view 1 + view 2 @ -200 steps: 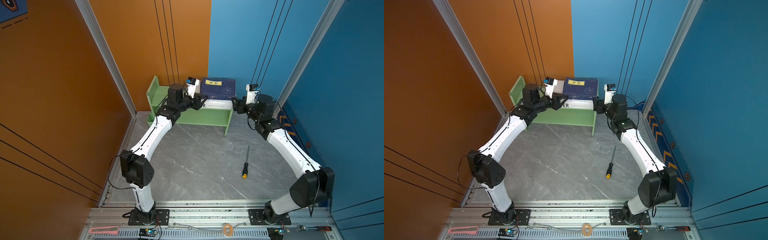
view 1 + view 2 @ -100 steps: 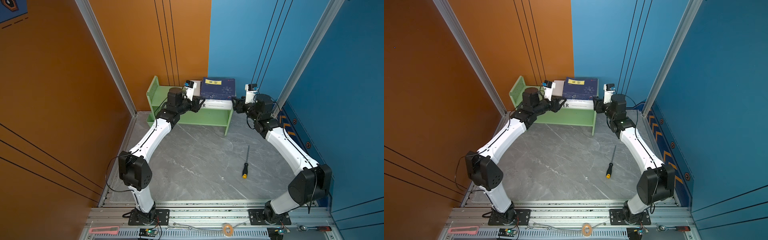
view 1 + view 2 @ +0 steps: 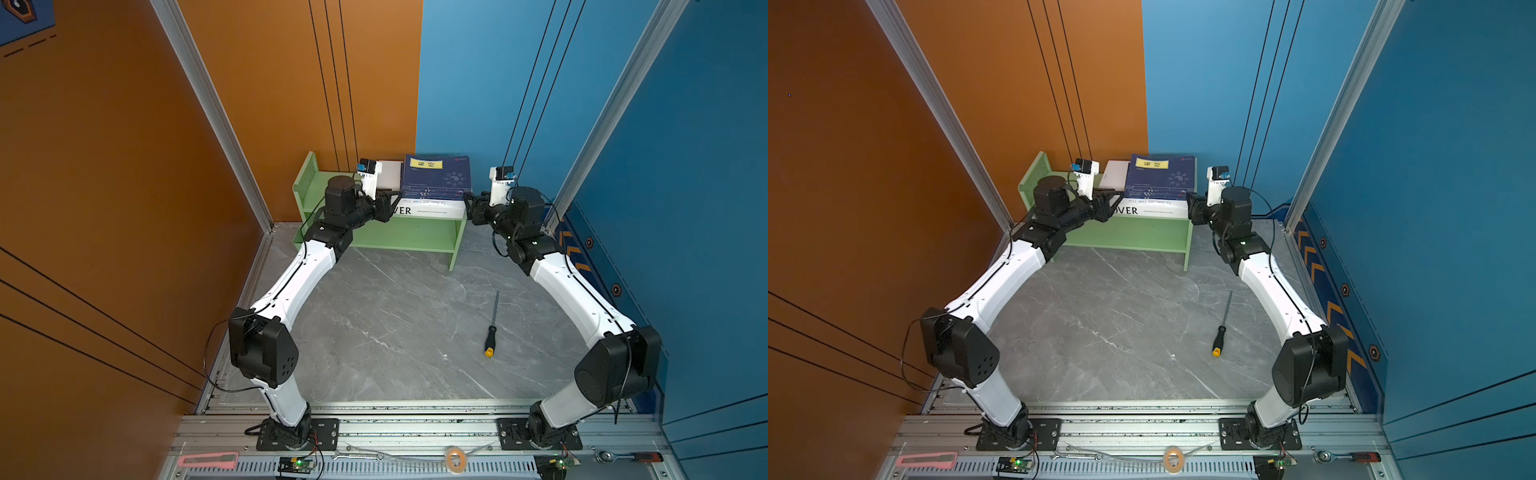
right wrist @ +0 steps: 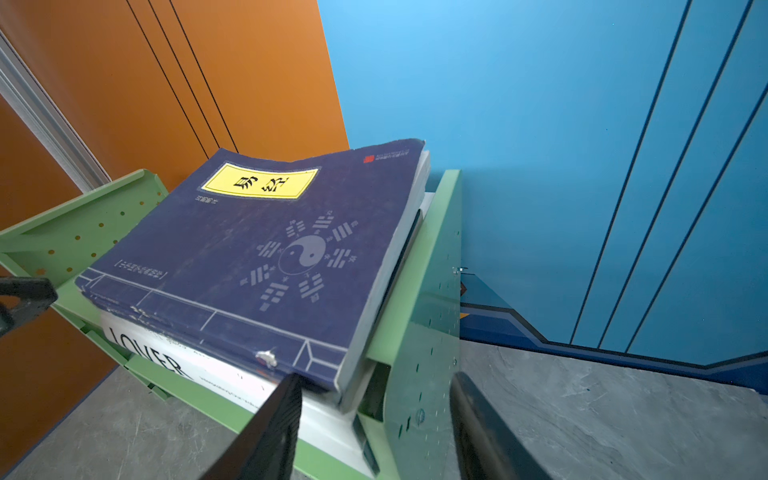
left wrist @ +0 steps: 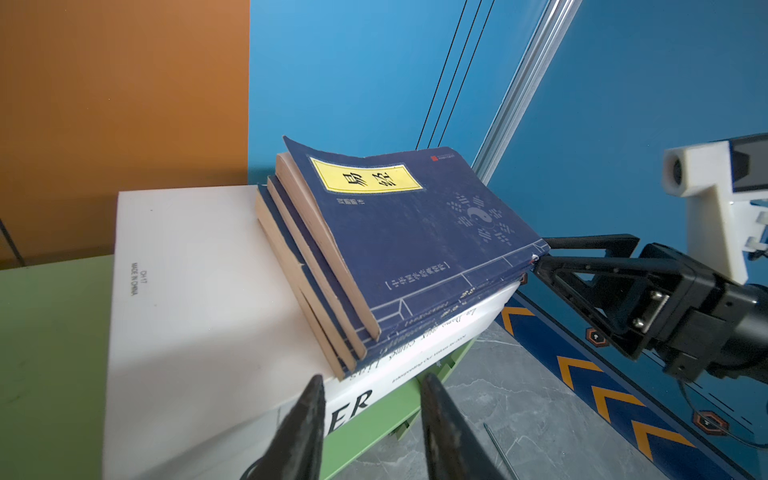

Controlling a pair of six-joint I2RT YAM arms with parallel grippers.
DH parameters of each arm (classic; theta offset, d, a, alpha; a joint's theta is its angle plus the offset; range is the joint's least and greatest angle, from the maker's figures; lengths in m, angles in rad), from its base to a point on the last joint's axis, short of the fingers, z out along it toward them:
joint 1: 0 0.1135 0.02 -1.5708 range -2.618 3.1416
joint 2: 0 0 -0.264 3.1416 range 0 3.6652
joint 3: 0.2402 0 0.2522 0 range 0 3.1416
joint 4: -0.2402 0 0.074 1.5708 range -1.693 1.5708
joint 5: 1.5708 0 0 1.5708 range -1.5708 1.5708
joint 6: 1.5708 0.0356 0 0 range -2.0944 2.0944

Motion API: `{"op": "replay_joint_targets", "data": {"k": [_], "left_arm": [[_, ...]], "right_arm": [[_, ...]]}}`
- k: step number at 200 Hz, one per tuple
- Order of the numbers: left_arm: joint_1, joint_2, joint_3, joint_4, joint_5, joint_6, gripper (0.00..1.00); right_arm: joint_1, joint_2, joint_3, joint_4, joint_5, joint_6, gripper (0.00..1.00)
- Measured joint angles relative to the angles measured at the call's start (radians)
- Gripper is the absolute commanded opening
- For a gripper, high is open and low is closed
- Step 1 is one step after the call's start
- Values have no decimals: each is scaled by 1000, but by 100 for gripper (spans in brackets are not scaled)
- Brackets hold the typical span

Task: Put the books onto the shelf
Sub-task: 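Push the book stack edges square with both grippers from opposite sides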

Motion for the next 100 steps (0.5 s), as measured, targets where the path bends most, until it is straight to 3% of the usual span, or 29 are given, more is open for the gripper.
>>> {"op": "replay_joint_targets", "data": {"k": [74, 100], "left_arm": [[27, -26, -41, 31, -1, -26, 39], [34, -40, -58, 41, -1, -34, 40]], "right_arm": [[0, 8, 2, 0, -2, 16, 55], [0, 8, 2, 0, -2, 25, 68]]}}
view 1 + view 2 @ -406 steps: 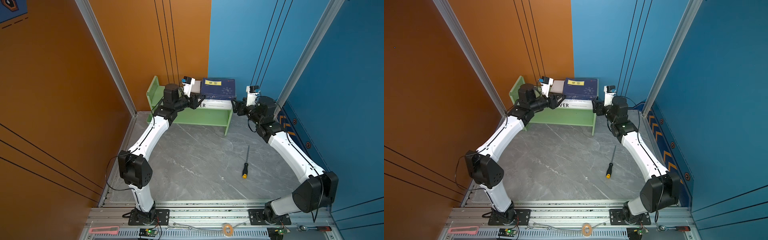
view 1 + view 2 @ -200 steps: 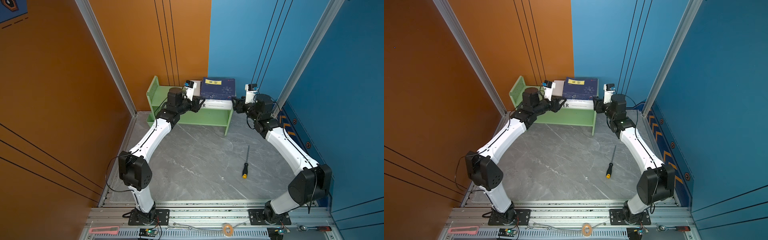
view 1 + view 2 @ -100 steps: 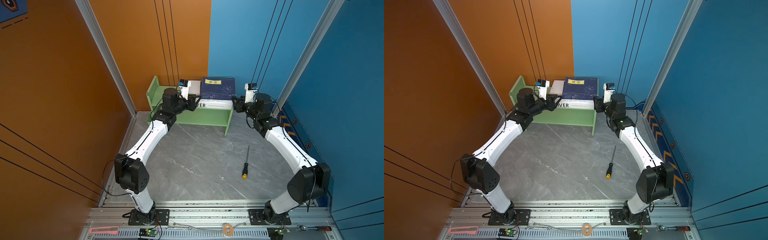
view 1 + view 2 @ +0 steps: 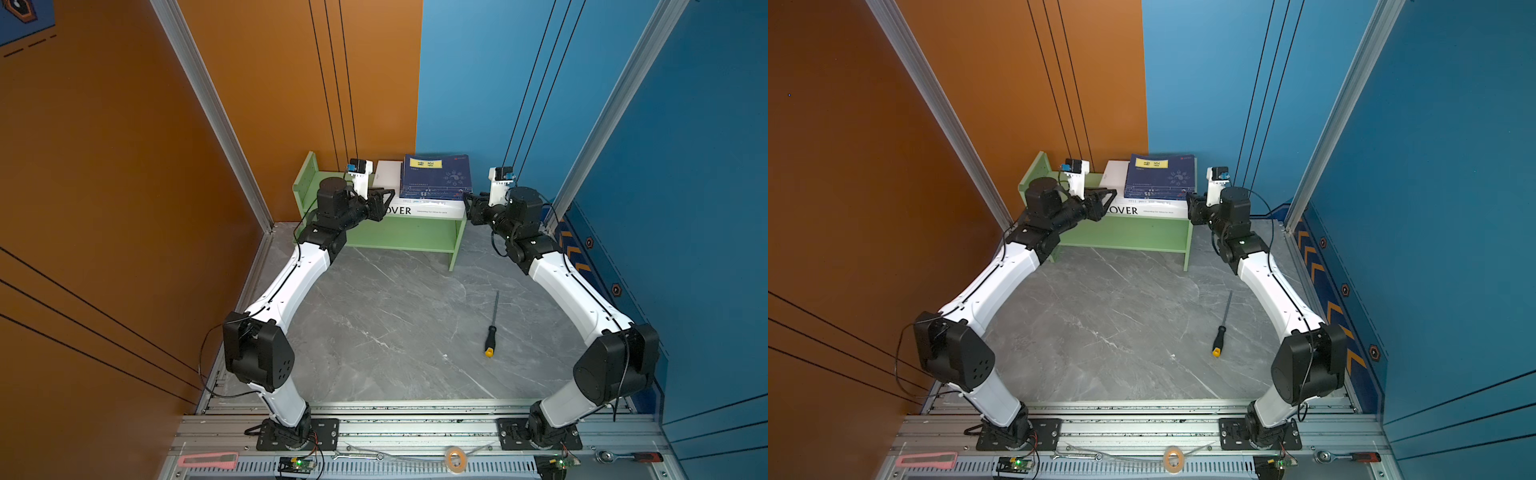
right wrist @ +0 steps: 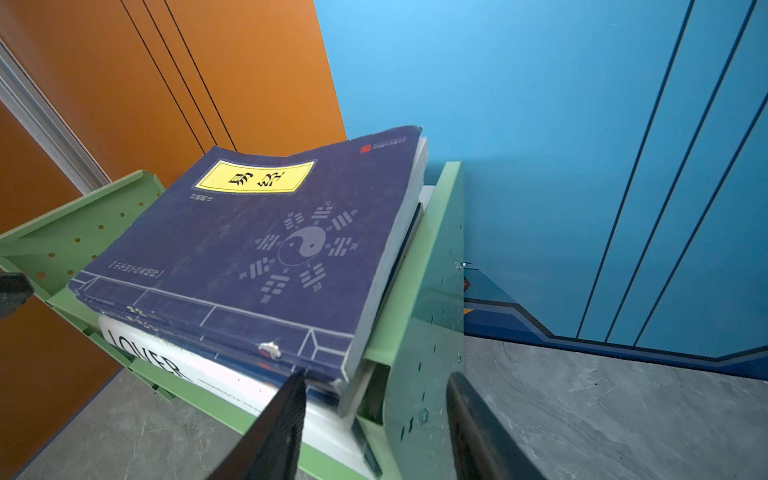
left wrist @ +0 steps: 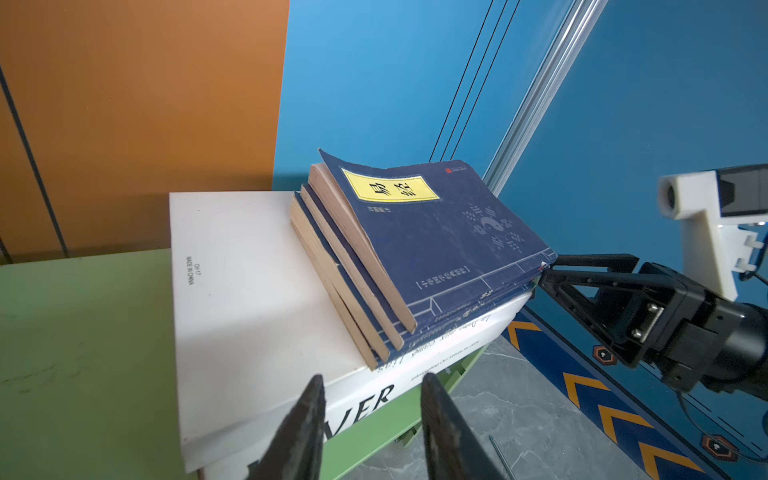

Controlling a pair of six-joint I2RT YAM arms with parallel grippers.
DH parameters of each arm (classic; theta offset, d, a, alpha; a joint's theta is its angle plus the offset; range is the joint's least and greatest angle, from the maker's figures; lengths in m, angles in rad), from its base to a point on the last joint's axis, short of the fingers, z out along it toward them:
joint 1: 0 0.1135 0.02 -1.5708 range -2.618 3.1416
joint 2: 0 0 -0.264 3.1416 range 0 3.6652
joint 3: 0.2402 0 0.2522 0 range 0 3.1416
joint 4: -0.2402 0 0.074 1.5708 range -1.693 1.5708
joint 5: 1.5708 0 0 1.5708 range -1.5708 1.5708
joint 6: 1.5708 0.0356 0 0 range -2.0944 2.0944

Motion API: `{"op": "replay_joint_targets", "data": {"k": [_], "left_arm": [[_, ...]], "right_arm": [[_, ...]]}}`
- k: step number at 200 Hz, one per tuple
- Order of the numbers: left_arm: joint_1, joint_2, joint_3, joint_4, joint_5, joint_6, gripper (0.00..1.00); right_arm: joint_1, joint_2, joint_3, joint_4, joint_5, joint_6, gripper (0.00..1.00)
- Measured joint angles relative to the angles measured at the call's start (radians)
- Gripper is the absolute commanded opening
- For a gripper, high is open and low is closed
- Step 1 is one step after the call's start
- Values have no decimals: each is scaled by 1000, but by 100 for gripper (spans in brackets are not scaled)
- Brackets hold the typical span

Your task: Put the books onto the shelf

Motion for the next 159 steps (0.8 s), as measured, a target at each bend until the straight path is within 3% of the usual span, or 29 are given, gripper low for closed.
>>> {"op": "replay_joint_targets", "data": {"k": [24, 66, 100, 105, 125, 159], "left_arm": [[5, -35, -41, 5, -3, -7, 46], [30, -176, -183, 10, -41, -4, 76], [56, -336, -348, 7, -106, 5, 85], [60, -359, -377, 9, -119, 8, 92], [82, -454, -505, 16, -183, 13, 100], [129, -553, -699, 16, -339, 12, 98]], "right_arm": [[0, -8, -4, 0, 9, 0, 82], [0, -128, -97, -48, 76, 14, 100], [0, -268, -209, -107, 143, 37, 100], [0, -283, -221, -119, 150, 40, 100], [0, -343, -281, -166, 179, 53, 100], [0, -423, -415, -230, 277, 81, 100]]}}
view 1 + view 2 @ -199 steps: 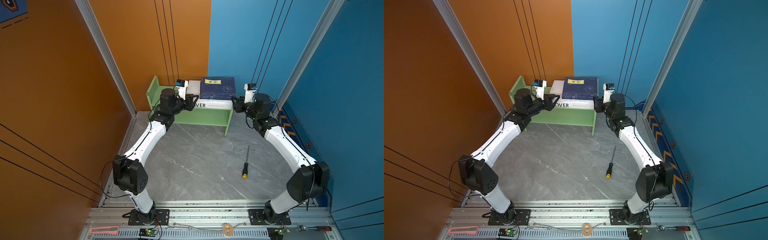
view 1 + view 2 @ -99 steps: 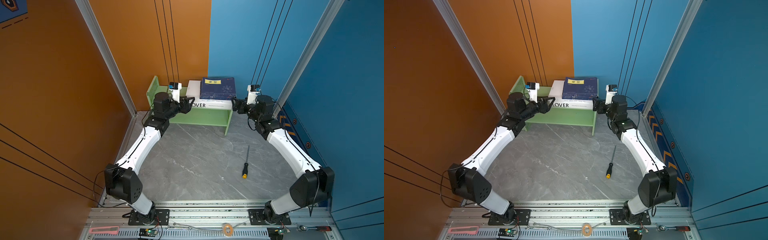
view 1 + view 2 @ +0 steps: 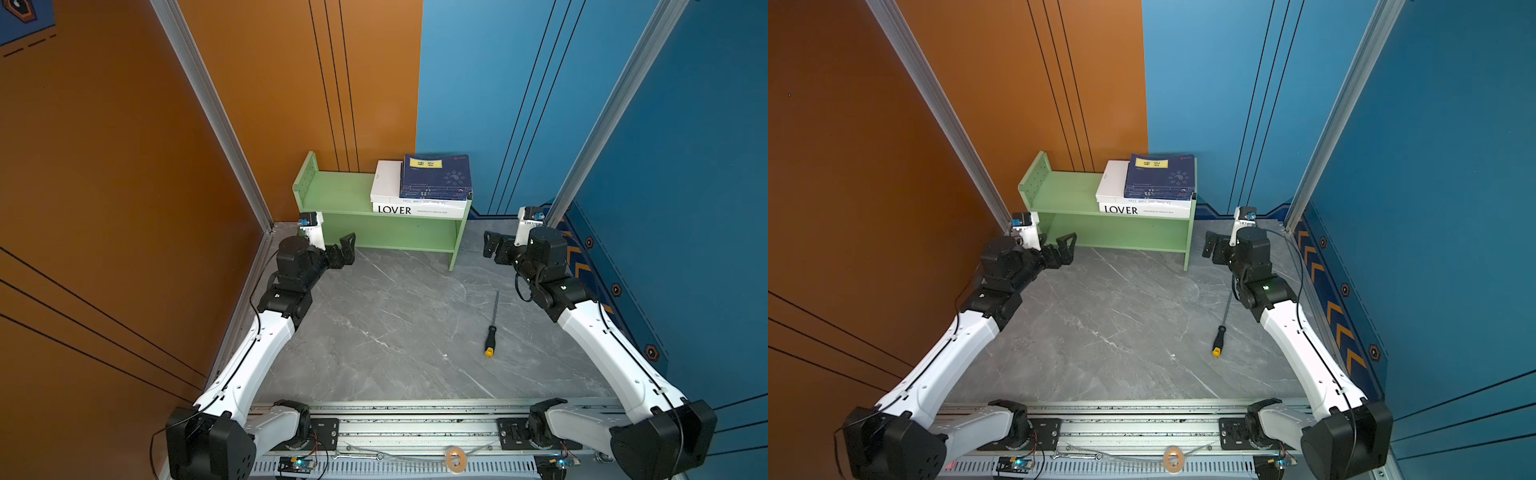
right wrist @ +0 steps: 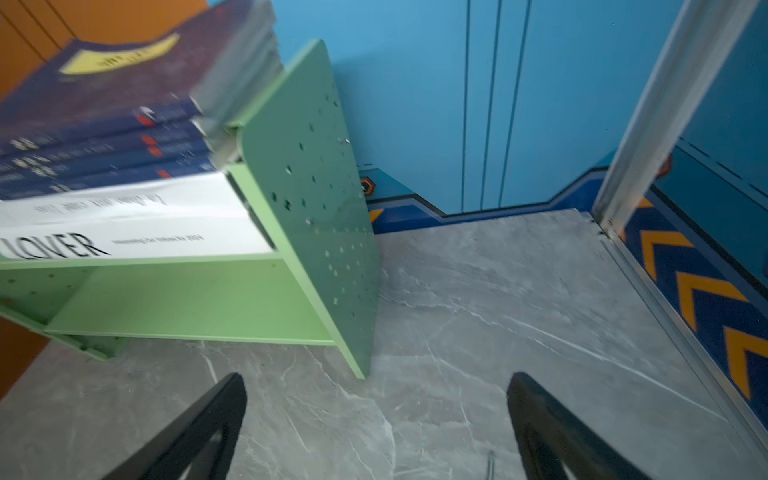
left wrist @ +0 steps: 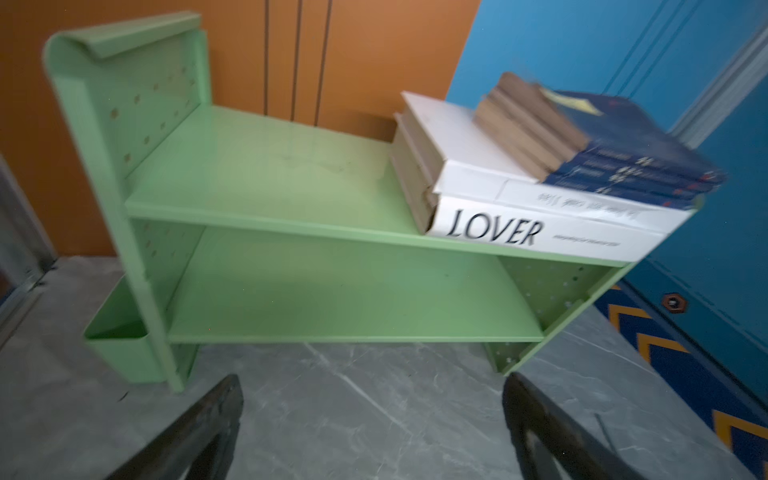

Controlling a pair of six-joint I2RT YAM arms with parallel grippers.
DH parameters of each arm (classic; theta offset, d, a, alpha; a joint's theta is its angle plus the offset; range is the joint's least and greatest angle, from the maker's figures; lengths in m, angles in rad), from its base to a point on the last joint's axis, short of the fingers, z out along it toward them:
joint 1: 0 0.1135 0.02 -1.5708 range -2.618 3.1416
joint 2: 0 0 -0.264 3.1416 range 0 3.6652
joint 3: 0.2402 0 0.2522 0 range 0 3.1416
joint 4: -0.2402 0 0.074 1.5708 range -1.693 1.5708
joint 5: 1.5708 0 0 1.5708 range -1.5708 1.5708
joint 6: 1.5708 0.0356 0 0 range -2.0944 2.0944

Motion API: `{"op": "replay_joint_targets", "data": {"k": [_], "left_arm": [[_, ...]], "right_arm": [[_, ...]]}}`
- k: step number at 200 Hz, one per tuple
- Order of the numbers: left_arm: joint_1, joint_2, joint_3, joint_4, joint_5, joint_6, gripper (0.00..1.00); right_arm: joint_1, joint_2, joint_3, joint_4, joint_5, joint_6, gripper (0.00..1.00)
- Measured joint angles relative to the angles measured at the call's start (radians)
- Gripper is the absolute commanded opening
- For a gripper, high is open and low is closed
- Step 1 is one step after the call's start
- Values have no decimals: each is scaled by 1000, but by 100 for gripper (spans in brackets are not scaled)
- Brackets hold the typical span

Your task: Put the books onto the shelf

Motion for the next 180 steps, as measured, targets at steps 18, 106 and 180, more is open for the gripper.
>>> {"op": "replay_joint_targets", "data": {"k": [18, 106, 180], "left_arm": [[26, -3, -61, -10, -102, 0, 98], [79, 37, -596, 426, -441, 127, 98], [86, 401, -717, 1004, -422, 219, 98]], "right_arm": [[0, -32, -77, -30, 84, 17, 100], [-60, -151, -330, -128, 386, 90, 100], [-78, -172, -435, -101, 413, 123, 100]]}}
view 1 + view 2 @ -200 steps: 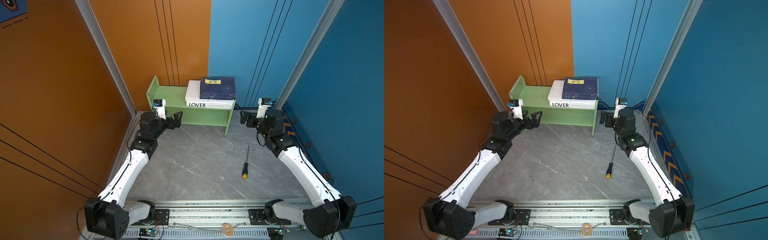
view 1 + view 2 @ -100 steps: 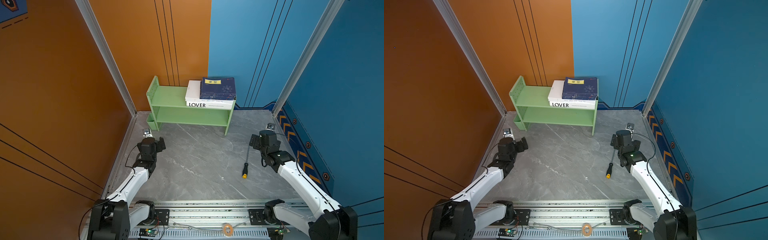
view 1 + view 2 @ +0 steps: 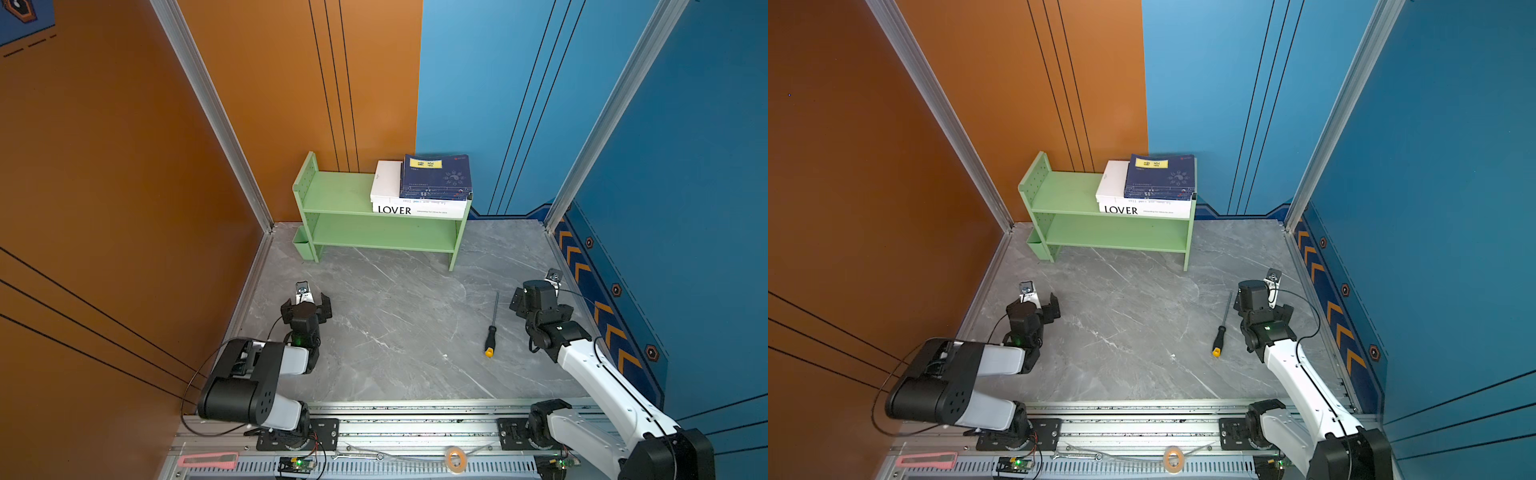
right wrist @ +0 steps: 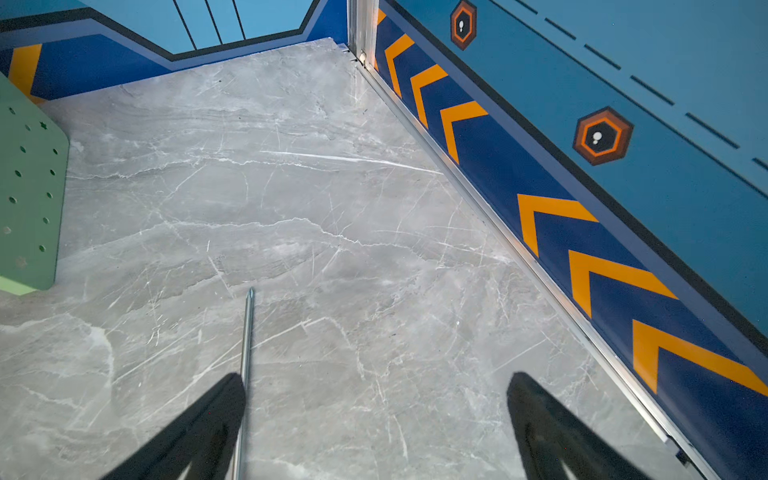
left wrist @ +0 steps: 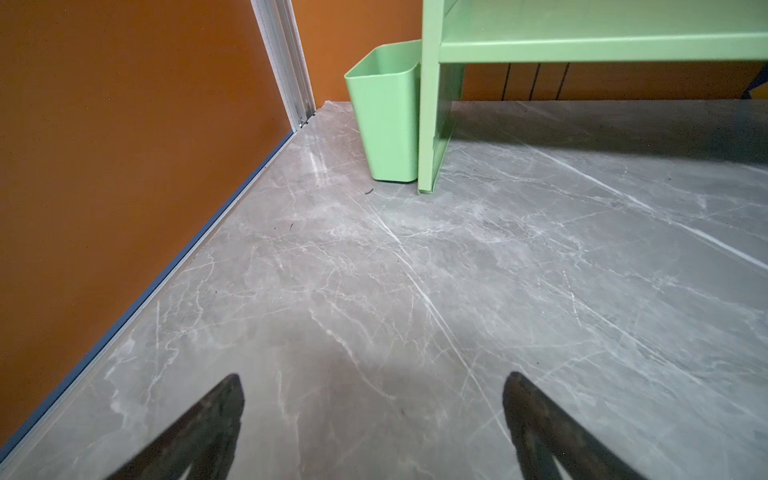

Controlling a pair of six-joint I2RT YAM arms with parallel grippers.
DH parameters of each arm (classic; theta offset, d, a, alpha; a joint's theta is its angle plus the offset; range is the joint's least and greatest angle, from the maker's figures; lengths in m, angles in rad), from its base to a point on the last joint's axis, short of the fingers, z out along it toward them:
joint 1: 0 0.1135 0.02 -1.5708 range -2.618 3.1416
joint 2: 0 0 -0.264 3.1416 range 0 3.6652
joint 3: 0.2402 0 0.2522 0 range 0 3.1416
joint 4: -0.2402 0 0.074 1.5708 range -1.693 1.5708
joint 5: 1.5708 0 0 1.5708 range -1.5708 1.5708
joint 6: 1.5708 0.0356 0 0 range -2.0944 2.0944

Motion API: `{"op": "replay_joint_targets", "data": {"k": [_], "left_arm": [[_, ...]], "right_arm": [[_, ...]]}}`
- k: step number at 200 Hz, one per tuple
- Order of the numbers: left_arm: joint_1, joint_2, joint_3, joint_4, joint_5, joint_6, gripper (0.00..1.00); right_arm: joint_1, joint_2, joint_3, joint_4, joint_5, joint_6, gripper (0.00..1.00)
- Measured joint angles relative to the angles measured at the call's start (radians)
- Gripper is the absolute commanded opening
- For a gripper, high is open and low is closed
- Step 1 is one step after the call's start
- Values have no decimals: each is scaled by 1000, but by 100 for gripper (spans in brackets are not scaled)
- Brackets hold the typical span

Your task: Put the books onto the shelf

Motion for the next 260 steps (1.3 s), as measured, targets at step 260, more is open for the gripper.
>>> {"op": "replay_joint_targets", "data": {"k": [260], "left_arm": [[56, 35, 113, -94, 130, 6, 98]], "right_arm": [[-116, 531, -284, 1119, -253, -294, 100]]}}
